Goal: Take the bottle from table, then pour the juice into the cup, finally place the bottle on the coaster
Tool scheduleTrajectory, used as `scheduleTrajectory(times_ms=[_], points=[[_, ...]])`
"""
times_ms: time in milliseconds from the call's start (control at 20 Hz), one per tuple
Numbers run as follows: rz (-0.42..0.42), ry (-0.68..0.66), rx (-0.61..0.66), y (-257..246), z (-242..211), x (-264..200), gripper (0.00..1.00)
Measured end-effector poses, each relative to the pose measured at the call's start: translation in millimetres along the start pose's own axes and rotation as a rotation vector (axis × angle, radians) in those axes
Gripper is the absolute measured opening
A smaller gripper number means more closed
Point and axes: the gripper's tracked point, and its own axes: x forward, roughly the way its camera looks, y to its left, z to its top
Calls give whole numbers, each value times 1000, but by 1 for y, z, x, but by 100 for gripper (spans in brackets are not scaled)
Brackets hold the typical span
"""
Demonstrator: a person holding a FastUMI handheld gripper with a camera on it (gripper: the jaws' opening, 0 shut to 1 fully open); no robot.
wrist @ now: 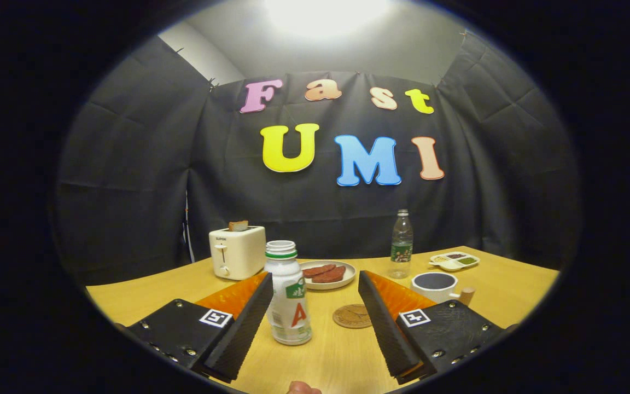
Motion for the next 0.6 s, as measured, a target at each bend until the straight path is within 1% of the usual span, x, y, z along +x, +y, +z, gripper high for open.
scheduleTrajectory(times_ms=[50,200,350,500,600], points=[[7,5,7,5,-5,7,95],[-14,31,-19,6,-19,24,95],[8,44,-33,18,-28,40,95],[-1,69,-60,17,-40,55,95],[20,85,-52,24,-49,64,95]])
